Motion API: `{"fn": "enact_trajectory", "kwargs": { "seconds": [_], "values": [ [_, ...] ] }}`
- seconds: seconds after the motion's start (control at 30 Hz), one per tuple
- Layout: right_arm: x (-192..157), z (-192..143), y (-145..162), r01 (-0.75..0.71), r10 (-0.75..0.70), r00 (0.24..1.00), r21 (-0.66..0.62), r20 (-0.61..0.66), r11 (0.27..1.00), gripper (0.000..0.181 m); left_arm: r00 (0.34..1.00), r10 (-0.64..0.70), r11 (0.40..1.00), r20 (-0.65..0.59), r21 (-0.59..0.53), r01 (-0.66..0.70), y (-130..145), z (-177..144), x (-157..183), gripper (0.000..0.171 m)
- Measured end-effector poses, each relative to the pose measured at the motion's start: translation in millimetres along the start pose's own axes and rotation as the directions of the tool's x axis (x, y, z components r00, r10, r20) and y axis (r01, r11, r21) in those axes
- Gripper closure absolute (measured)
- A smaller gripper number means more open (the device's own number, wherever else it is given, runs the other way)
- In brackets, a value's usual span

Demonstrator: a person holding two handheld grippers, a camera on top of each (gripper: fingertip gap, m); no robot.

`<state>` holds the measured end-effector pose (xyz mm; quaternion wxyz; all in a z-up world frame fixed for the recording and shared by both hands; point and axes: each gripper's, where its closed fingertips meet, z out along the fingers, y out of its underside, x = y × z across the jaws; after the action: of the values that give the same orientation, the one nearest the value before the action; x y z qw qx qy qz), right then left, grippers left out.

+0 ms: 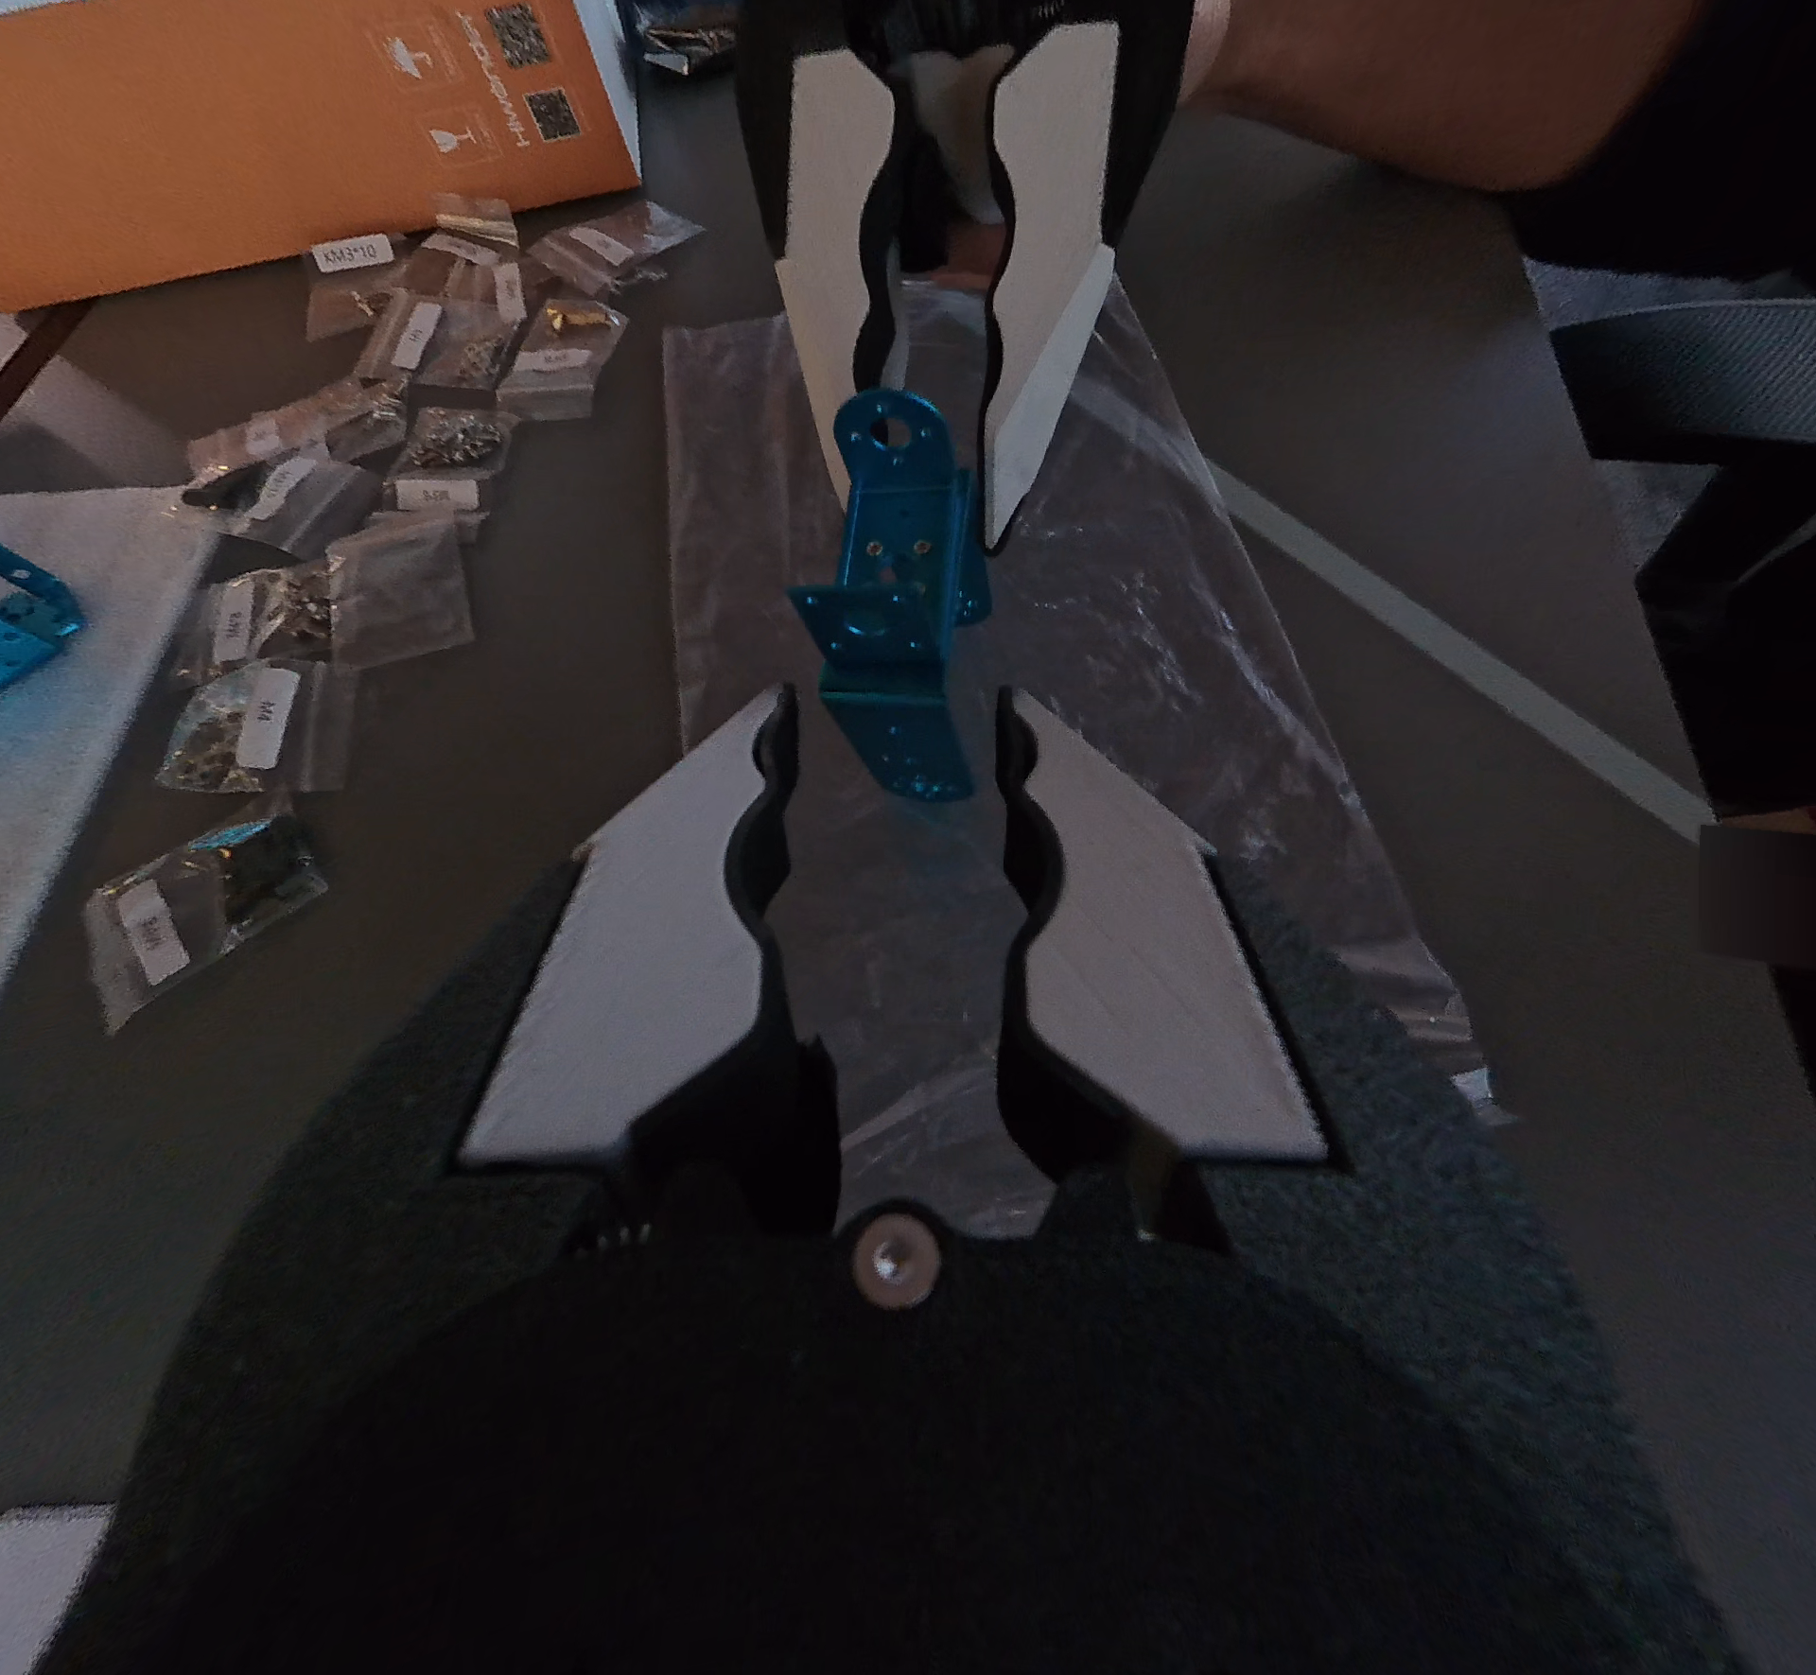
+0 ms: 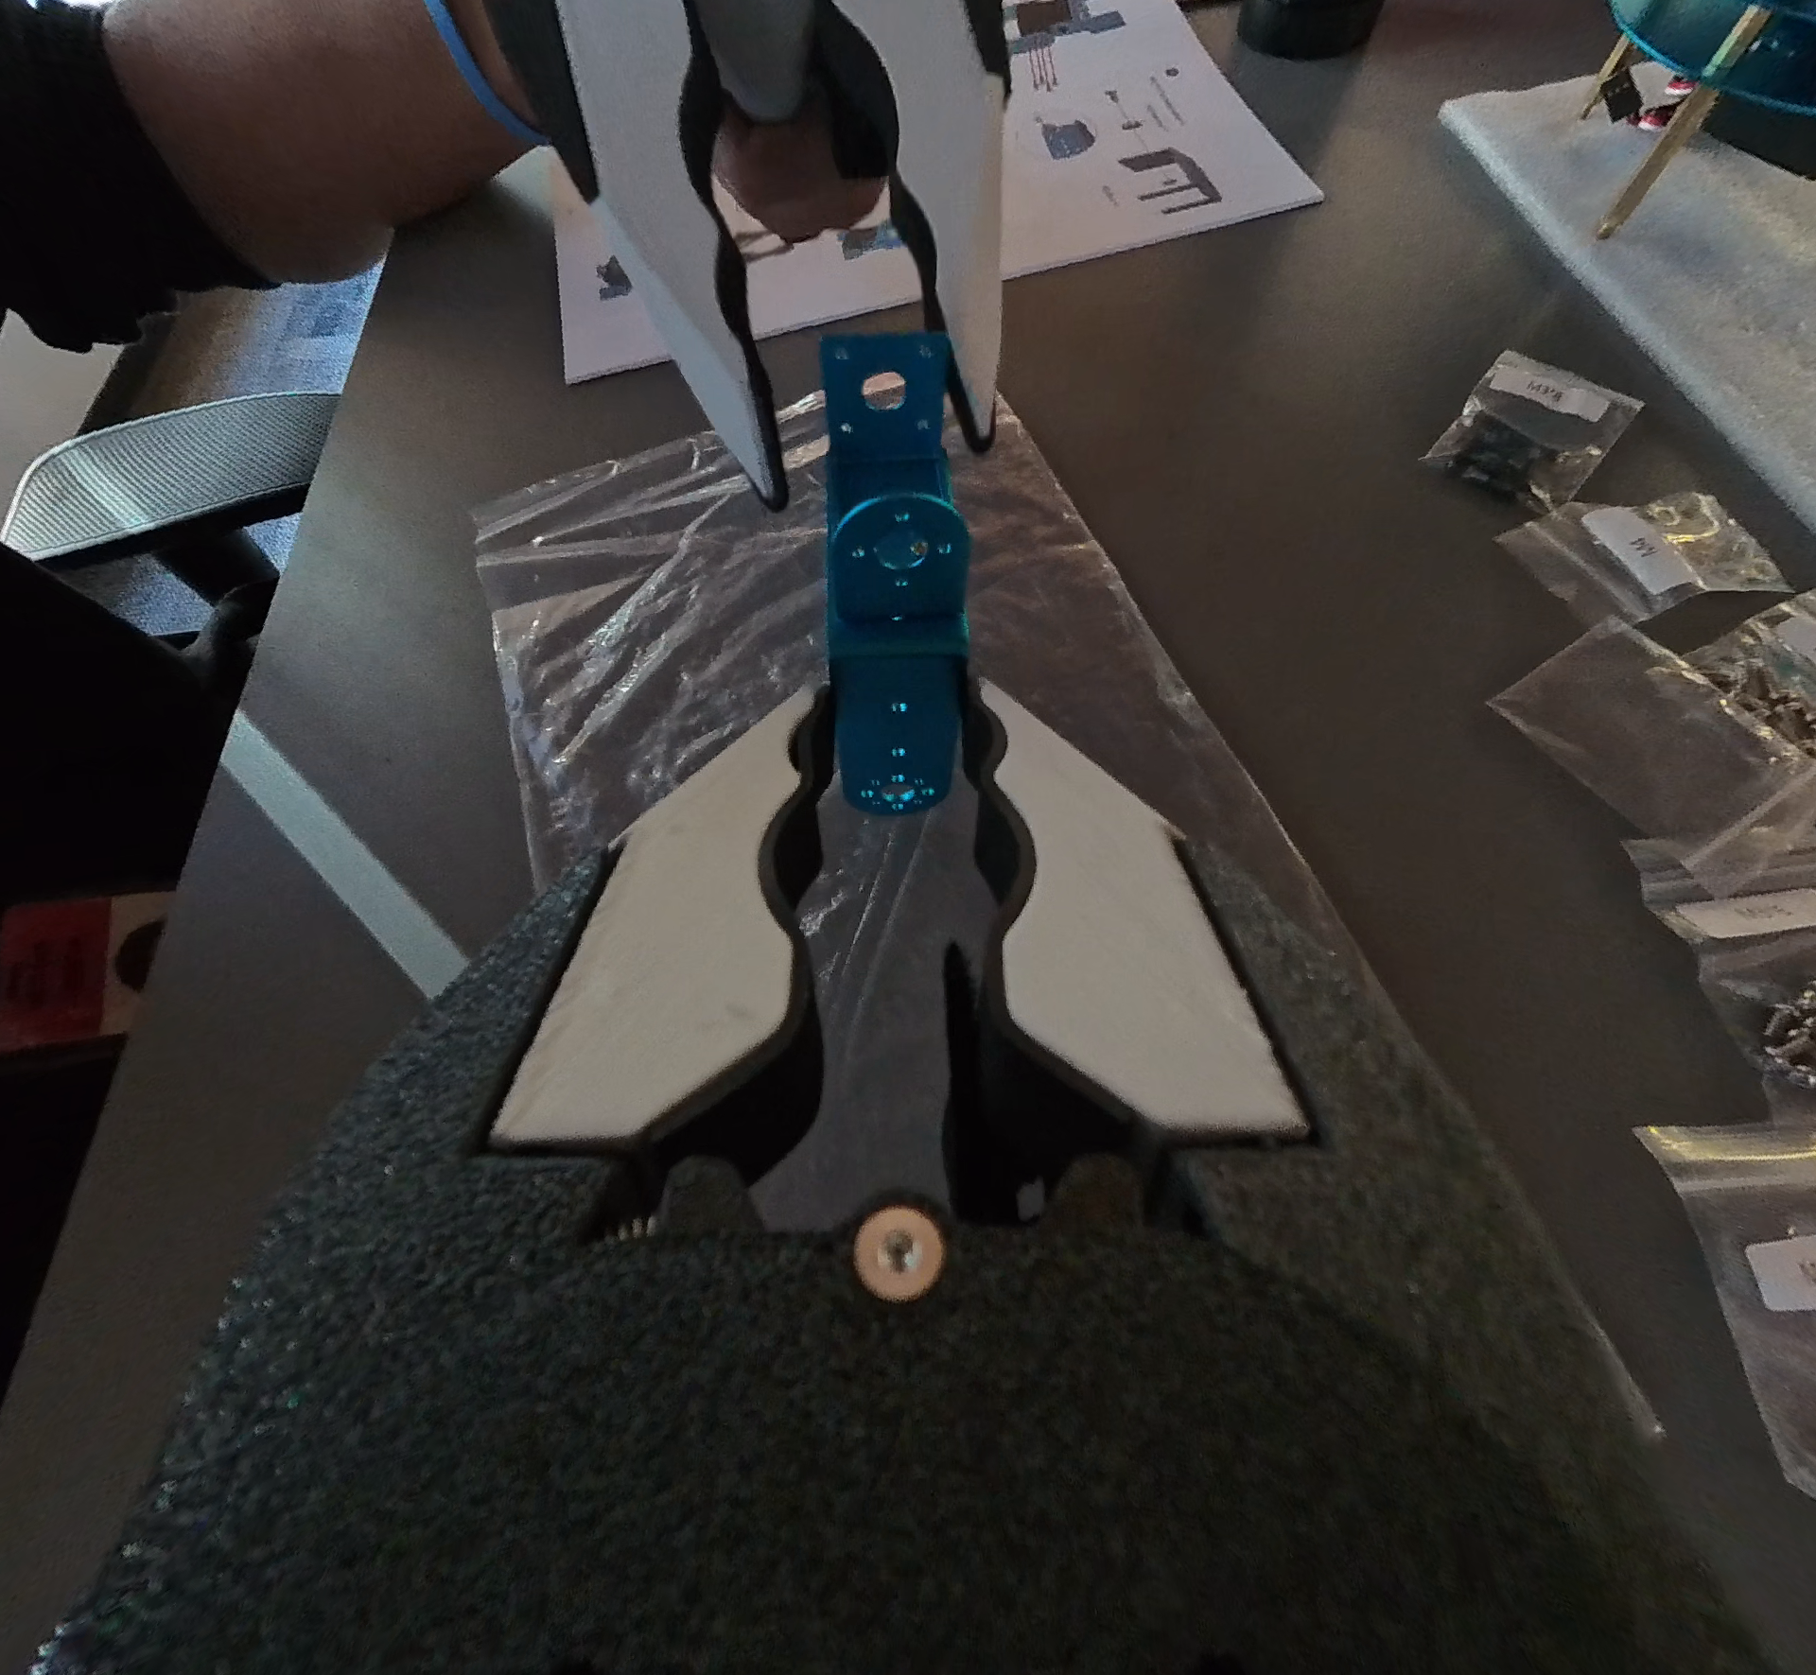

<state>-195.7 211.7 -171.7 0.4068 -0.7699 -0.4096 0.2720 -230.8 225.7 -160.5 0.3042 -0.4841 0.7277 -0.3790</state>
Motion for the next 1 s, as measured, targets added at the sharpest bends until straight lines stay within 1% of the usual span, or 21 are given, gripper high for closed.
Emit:
{"fn": "enact_trajectory", "kwargs": {
  "seconds": [0.2, 0.43, 0.5, 0.53, 0.67, 0.83, 0.93, 1.0],
  "values": [
    [1.4, -0.6, 1.5, -0.011, 0.011, 1.000, -0.007, -0.002, 1.000, 0.155, 0.999, -0.033, 0.999, -0.015, 0.028, 0.033, -7.0, 0.2, -1.5, 0.131],
    [4.1, -0.4, 4.5, -0.042, 0.042, 0.999, -0.018, 0.000, 0.999, 0.155, 0.999, -0.045, 0.999, -0.021, -0.023, 0.044, 3.7, 13.0, -3.7, 0.132],
    [4.6, -0.5, 4.6, -0.044, 0.044, 0.999, -0.018, -0.003, 0.999, 0.154, 0.998, -0.051, 0.998, -0.028, -0.030, 0.050, 5.9, 16.2, -3.6, 0.135],
    [4.9, -0.5, 4.6, -0.043, 0.043, 0.999, -0.019, -0.005, 0.999, 0.155, 0.998, -0.053, 0.998, -0.029, -0.029, 0.052, 6.4, 17.4, -3.7, 0.140],
    [6.2, -1.0, 4.9, -0.044, 0.044, 0.999, -0.022, -0.012, 0.999, 0.154, 0.997, -0.069, 0.997, -0.032, -0.023, 0.069, 6.7, 17.9, -4.2, 0.143],
    [16.3, -2.1, 4.5, -0.042, 0.039, 0.995, -0.028, -0.094, 0.999, 0.151, 0.992, -0.130, 0.991, -0.004, -0.024, 0.130, 6.7, 15.8, -4.8, 0.145],
    [21.7, -2.5, 3.0, -0.029, 0.022, 0.986, -0.041, -0.166, 0.999, 0.151, 0.978, -0.207, 0.978, 0.037, -0.020, 0.208, 7.5, 15.5, -7.3, 0.145],
    [22.8, -2.0, 1.8, -0.024, 0.015, 0.982, -0.045, -0.191, 0.999, 0.152, 0.967, -0.250, 0.968, 0.052, -0.008, 0.251, 7.2, 15.1, -7.5, 0.145]
  ]
}}
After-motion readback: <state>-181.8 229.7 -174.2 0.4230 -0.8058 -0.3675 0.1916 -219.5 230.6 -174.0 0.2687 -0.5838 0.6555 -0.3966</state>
